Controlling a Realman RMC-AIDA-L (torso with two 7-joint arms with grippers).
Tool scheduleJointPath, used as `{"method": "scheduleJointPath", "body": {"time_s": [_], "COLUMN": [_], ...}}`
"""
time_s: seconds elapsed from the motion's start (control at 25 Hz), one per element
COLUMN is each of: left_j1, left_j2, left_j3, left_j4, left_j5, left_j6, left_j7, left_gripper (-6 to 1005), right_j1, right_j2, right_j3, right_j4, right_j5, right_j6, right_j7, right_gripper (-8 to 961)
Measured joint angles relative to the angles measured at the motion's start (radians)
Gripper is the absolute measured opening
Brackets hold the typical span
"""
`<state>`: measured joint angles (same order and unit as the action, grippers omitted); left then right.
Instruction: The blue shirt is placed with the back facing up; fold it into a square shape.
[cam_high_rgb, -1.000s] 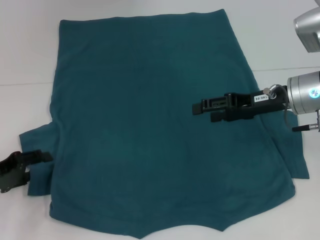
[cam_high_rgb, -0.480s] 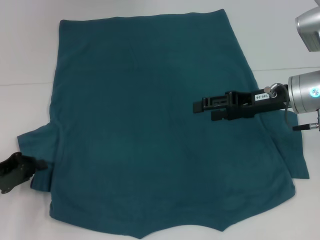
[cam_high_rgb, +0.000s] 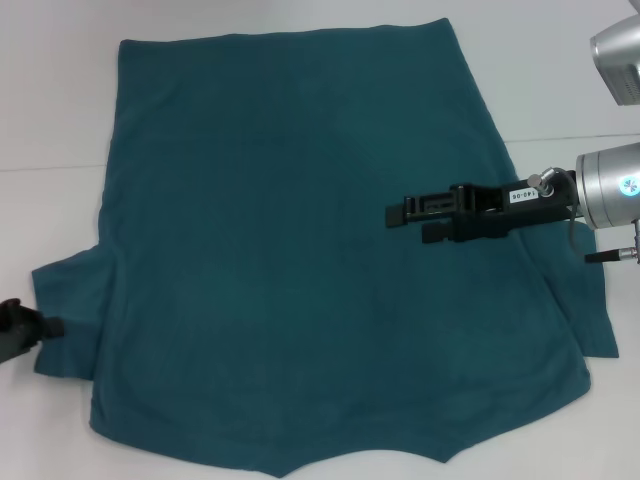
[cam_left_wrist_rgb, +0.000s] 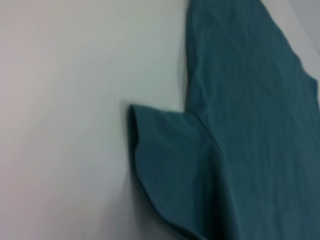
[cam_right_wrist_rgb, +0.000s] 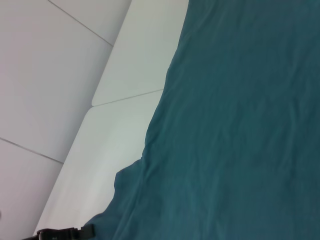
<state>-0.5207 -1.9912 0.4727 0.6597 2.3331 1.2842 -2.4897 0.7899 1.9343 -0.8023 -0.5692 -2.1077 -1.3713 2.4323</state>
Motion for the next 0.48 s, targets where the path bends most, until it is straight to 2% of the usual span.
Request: {"method": "scheduleJointPath", "body": {"time_s": [0.48], "left_j1": [-0.064], "left_j2": [0.049], "left_j3": [-0.003], "left_j4": [0.101], "left_j5": [0.153], "left_j6": [0.065], "left_j7": [-0.024], "left_gripper": [2], "right_j1": [-0.003], "right_j2": [-0.001], "right_j3": [0.003], "right_j4": [0.000], "right_j5": [0.000], "right_j6": [-0.003], "right_j7": [0.006], "right_gripper": [879]}}
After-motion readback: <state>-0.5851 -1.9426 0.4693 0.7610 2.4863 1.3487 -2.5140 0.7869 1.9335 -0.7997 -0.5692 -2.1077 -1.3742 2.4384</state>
